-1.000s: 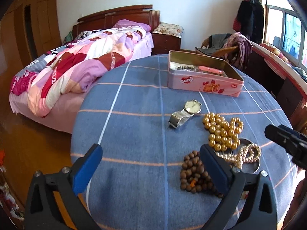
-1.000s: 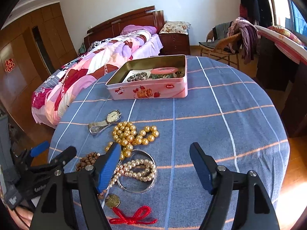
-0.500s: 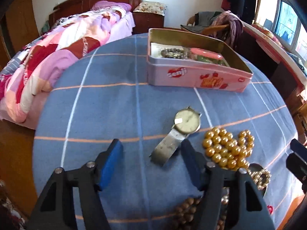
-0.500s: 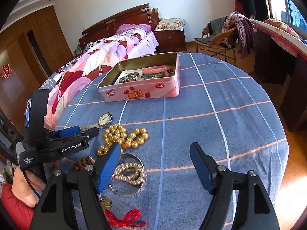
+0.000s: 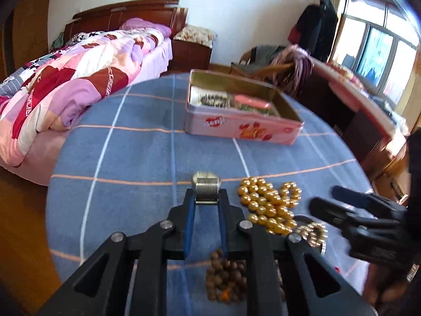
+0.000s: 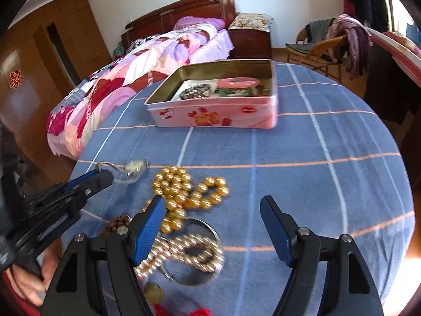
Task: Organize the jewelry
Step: 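Grasp the silver wristwatch with the left tool, then grasp the gold pearl strand with the right tool and lift it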
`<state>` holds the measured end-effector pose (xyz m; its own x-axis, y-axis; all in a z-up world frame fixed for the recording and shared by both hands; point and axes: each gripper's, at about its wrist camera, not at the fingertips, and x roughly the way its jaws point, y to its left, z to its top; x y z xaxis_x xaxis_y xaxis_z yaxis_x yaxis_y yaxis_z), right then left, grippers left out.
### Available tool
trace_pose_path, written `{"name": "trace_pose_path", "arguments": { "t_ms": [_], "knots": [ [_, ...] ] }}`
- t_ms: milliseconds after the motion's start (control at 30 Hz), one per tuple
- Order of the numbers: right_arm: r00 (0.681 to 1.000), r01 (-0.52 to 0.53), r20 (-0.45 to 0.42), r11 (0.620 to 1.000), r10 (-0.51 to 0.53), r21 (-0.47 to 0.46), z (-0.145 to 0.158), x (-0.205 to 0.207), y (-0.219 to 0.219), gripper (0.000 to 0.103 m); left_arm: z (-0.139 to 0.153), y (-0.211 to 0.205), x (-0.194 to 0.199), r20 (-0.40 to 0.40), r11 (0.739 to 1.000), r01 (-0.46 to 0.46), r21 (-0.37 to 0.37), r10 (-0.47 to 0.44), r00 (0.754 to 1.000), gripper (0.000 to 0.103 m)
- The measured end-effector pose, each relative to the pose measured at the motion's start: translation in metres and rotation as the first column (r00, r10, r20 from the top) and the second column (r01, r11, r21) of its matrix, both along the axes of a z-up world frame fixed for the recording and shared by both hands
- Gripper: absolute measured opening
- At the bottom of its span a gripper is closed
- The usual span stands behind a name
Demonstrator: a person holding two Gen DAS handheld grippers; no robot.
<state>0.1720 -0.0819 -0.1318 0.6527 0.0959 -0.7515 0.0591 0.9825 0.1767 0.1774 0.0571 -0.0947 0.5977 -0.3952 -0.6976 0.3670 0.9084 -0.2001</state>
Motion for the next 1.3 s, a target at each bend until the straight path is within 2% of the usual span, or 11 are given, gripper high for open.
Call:
{"name": "trace_pose_path", "arguments": {
  "t_ms": [267,367,433,500,567,667,800,1100,1300],
  "knots": [
    [0.988,-0.112,-0.117,0.987,0.099,-0.111,-0.024,0.037,0.049,0.075,0.024,0.027,-0.003,0.045,0.995,-0.081,-0.058,0.083,0.995,0.017],
    [0.987,-0.131,-0.122,0.968,0.107,-0.212,-0.028,0.038,0.061,0.074,0.029,0.031,-0.003,0.062,0.993,-0.089,-0.071,0.094,0.994,0.017],
    [0.984,-0.147,-0.133,0.969,0.122,-0.199,-0.028,0.038,0.060,0.072,0.031,0.031,-0.003,0.068,0.993,-0.092,-0.073,0.097,0.993,0.017],
    [0.983,-0.148,-0.133,0.970,0.123,-0.195,-0.026,0.037,0.055,0.048,0.031,0.031,-0.002,0.066,0.993,-0.094,-0.074,0.099,0.993,0.017],
    [0.985,-0.134,-0.136,0.974,0.110,-0.183,-0.022,0.036,0.048,0.032,0.032,0.032,-0.003,0.064,0.992,-0.094,-0.078,0.099,0.993,0.017],
    [0.987,-0.106,-0.136,0.988,0.091,-0.108,-0.018,0.034,0.032,0.029,0.033,0.033,-0.005,0.061,0.992,-0.094,-0.084,0.100,0.993,0.017],
    [0.993,-0.060,-0.102,0.998,0.056,-0.034,-0.011,0.025,0.019,0.019,0.033,0.033,-0.009,0.061,0.992,-0.092,-0.087,0.098,0.993,0.017],
    [0.995,-0.019,0.095,0.996,0.011,0.091,0.045,-0.010,-0.002,0.018,0.036,0.031,-0.012,0.063,0.989,-0.091,-0.114,0.098,0.993,0.017],
    [0.987,0.007,0.156,0.996,-0.022,0.094,0.065,-0.027,-0.007,0.018,0.045,0.027,-0.018,0.087,0.988,-0.068,-0.139,0.080,0.993,0.017]
  ]
}}
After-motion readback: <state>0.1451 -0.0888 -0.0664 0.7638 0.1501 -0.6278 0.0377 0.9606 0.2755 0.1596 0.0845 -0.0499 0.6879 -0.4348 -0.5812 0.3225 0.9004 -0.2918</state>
